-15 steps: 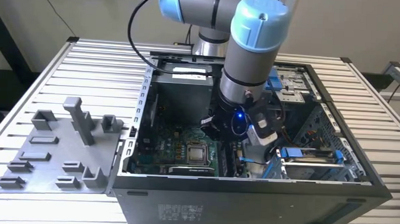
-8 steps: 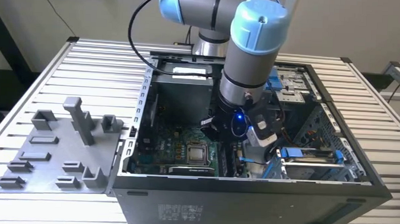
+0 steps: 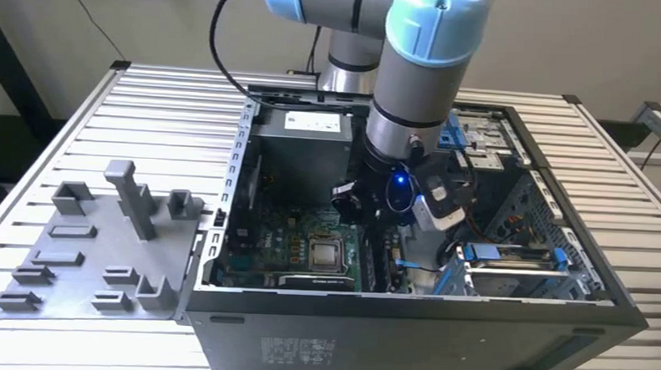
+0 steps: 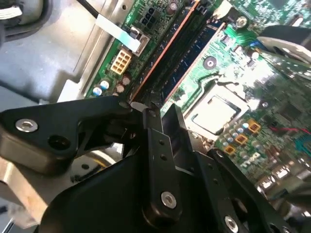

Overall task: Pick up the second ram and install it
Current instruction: 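Insert the second ram into the second slot, then press down the second ram until it locks into place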

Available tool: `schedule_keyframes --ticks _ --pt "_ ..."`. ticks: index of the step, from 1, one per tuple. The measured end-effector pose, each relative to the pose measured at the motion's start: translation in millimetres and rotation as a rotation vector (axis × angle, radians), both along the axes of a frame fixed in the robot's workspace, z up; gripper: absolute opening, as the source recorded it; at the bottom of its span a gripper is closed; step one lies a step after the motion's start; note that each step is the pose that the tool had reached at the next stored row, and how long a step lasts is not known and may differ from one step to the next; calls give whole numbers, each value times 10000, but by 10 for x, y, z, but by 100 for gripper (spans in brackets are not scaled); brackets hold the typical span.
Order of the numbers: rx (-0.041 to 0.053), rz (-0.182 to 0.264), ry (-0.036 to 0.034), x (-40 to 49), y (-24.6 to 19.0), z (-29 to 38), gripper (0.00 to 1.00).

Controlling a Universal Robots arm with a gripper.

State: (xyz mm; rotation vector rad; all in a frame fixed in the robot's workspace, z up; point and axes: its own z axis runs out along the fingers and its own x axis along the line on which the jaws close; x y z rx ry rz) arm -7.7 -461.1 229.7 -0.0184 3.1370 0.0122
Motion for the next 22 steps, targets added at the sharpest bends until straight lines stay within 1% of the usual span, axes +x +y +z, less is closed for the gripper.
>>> schedule_keyframes --ticks 4,7,8,9,10,11,12,22 --pt "1 1 2 0 0 171 28" --pt "1 1 2 0 0 173 28" --pt "0 0 2 0 0 173 26" --pt "0 1 2 0 0 173 20" --pt "-2 1 3 0 0 174 20" --pt "-3 1 2 0 0 174 13" --pt "-3 1 2 0 0 175 11" --pt "-14 1 3 0 0 178 11"
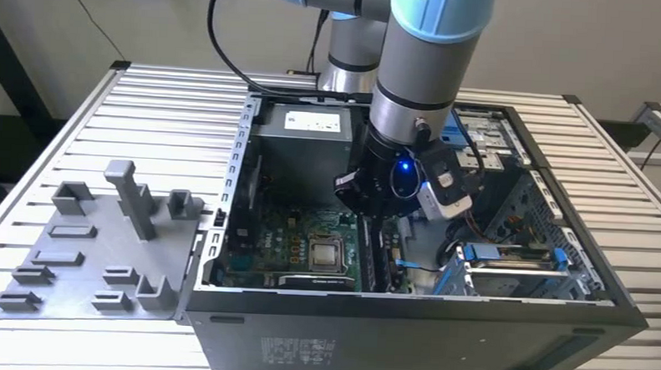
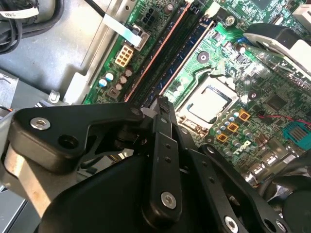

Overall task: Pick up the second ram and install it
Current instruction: 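Press down the second ram until it locks into place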

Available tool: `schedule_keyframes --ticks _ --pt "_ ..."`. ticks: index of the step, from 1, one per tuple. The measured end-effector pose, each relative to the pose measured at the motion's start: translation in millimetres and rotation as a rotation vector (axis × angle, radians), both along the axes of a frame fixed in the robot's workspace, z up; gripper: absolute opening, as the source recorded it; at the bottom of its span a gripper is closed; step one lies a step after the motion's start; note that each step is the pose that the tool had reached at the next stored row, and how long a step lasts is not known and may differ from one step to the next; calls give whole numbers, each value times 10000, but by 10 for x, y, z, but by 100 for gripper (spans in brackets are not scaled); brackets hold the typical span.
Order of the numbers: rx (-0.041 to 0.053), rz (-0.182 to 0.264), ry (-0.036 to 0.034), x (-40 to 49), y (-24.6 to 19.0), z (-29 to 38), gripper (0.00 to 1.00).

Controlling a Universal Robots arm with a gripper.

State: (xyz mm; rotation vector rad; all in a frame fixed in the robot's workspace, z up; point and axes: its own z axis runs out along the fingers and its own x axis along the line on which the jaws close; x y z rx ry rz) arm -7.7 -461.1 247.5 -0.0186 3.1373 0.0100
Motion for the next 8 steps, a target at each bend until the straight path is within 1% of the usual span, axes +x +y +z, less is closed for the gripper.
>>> schedule_keyframes --ticks 6,8 --pt "-4 -2 0 -1 0 1 11" --pt "0 91 0 -1 -1 2 11"
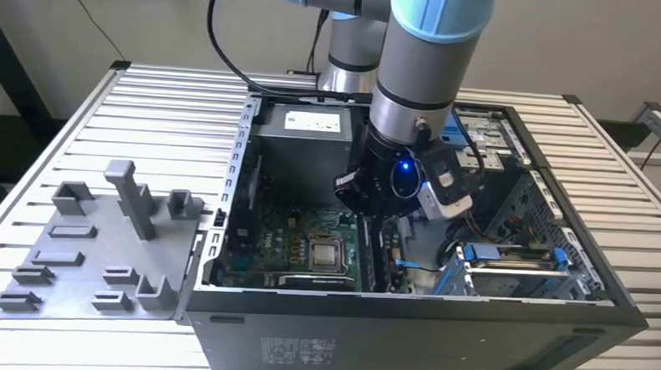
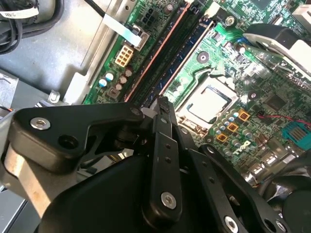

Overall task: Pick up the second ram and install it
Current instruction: 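Press down the second ram until it locks into place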

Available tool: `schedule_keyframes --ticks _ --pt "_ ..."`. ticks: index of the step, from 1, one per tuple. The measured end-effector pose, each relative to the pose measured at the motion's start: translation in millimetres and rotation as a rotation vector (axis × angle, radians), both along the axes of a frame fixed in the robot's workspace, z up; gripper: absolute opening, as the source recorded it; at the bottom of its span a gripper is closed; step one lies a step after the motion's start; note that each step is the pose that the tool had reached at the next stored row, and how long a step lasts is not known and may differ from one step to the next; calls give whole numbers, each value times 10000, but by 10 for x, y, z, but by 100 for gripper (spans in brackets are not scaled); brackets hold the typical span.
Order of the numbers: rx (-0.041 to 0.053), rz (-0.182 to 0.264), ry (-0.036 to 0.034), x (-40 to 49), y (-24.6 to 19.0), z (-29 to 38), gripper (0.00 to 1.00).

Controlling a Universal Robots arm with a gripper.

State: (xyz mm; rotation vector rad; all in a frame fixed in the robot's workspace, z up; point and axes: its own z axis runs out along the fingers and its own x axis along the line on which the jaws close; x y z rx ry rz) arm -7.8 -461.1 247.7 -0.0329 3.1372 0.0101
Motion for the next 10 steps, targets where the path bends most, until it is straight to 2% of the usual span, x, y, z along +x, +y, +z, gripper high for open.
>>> schedule_keyframes --ticks 2,3,5,7,10 --pt "50 173 0 1 -1 0 11" --pt "123 236 -1 1 0 -1 11" --pt "371 347 -3 1 0 -1 11" --pt "698 431 -8 1 0 -1 11" --pt "723 628 -5 0 -1 -1 11"
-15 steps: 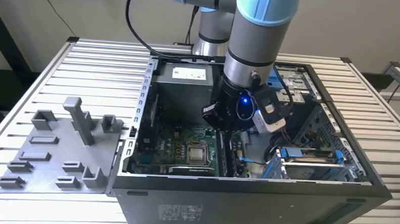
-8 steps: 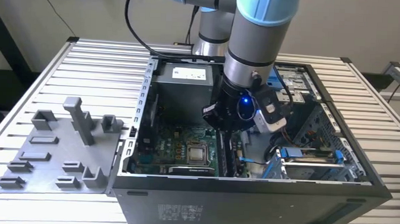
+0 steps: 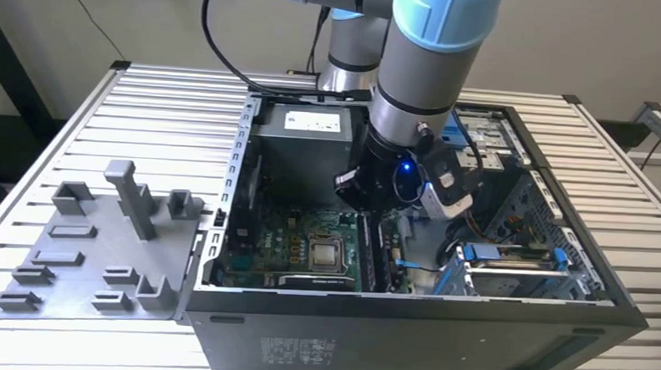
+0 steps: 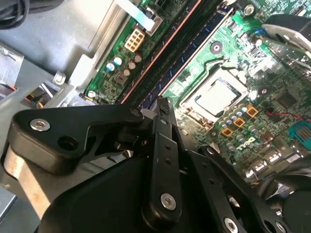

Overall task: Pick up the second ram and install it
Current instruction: 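Press down the second ram until it locks into place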

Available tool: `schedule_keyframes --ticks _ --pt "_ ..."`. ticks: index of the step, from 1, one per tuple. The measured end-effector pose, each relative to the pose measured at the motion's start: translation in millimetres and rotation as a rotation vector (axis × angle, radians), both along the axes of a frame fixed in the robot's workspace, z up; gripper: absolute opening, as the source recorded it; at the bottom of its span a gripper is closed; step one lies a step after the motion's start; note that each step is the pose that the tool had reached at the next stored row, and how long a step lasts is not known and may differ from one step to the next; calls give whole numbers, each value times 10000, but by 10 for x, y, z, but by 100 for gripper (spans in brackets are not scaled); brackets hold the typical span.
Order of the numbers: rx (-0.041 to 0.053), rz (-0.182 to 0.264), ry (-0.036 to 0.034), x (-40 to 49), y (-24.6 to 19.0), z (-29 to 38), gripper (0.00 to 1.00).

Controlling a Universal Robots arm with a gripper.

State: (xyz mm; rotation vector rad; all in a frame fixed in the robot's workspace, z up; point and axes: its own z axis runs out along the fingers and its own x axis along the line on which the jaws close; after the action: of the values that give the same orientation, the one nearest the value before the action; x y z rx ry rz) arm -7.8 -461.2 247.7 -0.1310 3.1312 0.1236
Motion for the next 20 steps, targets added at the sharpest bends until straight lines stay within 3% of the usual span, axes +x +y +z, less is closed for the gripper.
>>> schedule_keyframes --ticks 6,16,20 --pt "-10 827 -51 0 -1 0 11" --pt "-12 1150 -51 0 -1 1 11" --pt "-13 1596 -83 0 -1 1 11"
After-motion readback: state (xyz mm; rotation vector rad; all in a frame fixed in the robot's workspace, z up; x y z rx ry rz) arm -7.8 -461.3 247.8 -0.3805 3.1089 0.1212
